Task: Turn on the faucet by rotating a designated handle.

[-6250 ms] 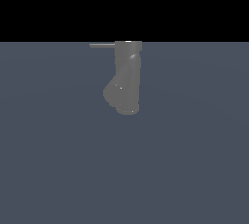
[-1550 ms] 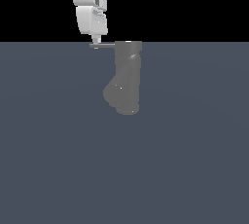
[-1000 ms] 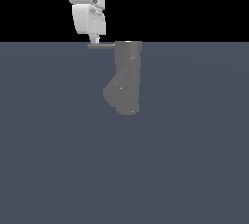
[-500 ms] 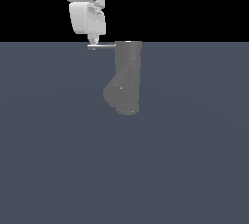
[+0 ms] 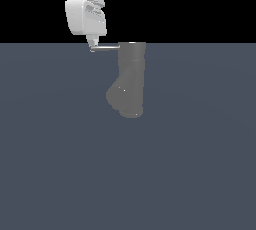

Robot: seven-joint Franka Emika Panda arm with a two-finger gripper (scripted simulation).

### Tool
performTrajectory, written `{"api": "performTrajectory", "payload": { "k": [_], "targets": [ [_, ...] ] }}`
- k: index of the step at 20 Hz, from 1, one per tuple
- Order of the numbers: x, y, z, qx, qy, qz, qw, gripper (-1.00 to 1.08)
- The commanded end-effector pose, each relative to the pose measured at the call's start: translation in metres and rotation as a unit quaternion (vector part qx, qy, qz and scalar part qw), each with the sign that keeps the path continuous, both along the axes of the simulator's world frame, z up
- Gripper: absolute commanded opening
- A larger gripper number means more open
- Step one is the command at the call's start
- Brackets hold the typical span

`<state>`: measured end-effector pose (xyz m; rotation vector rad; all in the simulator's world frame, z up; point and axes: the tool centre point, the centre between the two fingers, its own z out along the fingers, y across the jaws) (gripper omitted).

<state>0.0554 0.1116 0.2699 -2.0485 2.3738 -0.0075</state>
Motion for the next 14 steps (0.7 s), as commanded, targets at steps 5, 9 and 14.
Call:
{"api": "performTrajectory", "payload": {
  "k": [5,9,14],
  "targets": [
    [-0.012,-0.009,0.0,-0.001,0.001,0.0,1.0,-1.0],
    [-0.022,-0.016,0.0,-0.001,0.001,0.0,1.0,-1.0],
    [-0.034,-0.025,0.0,-0.001,0.001,0.0,1.0,-1.0]
  ]
}}
